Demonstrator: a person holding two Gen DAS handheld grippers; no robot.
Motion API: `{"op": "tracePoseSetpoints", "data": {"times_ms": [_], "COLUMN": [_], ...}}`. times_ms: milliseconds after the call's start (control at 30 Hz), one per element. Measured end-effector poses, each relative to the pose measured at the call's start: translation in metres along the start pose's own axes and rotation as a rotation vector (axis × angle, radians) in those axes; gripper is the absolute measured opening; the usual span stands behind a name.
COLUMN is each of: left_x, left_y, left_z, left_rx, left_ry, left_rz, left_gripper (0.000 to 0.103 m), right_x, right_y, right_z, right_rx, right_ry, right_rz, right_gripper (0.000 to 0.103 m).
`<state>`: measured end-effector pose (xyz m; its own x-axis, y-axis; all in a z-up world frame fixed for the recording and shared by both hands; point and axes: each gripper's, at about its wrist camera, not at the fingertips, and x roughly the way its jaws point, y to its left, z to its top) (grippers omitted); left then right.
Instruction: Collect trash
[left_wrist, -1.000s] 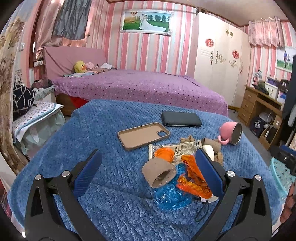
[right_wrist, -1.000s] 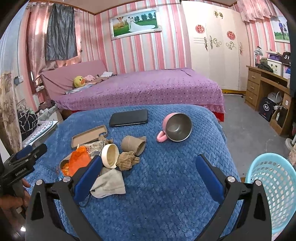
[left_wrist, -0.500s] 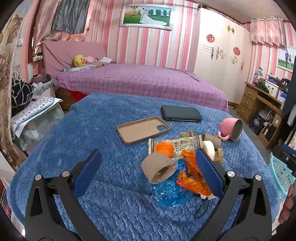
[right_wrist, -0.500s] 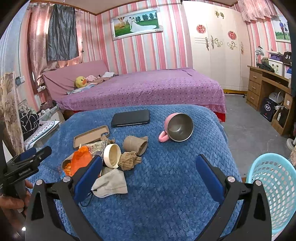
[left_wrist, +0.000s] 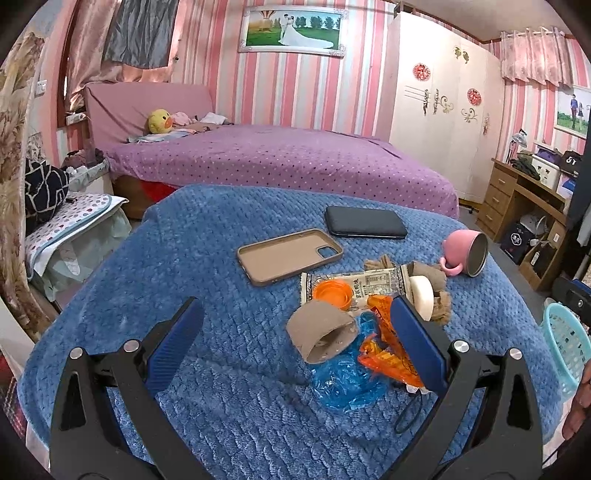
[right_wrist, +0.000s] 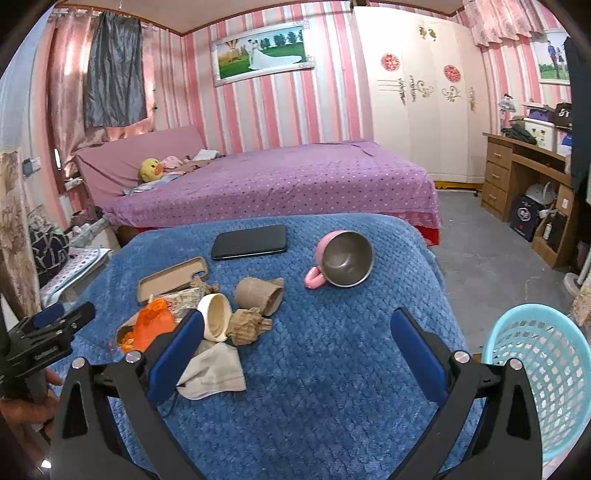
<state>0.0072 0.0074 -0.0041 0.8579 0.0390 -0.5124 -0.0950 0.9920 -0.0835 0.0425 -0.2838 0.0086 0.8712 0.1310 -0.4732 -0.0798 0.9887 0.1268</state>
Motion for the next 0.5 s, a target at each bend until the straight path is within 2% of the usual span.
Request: {"op": "tracePoseSetpoints", "data": {"times_ms": [200, 500], "left_x": [0.0013, 0.0016], "left_y": [0.0006, 0.0036], "left_z": [0.0002, 0.0008], "left_rx": [0.001, -0.016], "left_ry": [0.005, 0.003], "left_rz": [0.007, 0.003], "left_gripper": [0.098, 0.098], "right_x": [0.0016, 0.0014], "right_y": [-0.0002, 0.0006], "right_z": [0.0002, -0.0004], "right_rx": [0.011, 0.033], "right_ry": [0.008, 0.002], "right_rz": [-0.026, 0.01], "right_gripper": [0.099, 0.099]}}
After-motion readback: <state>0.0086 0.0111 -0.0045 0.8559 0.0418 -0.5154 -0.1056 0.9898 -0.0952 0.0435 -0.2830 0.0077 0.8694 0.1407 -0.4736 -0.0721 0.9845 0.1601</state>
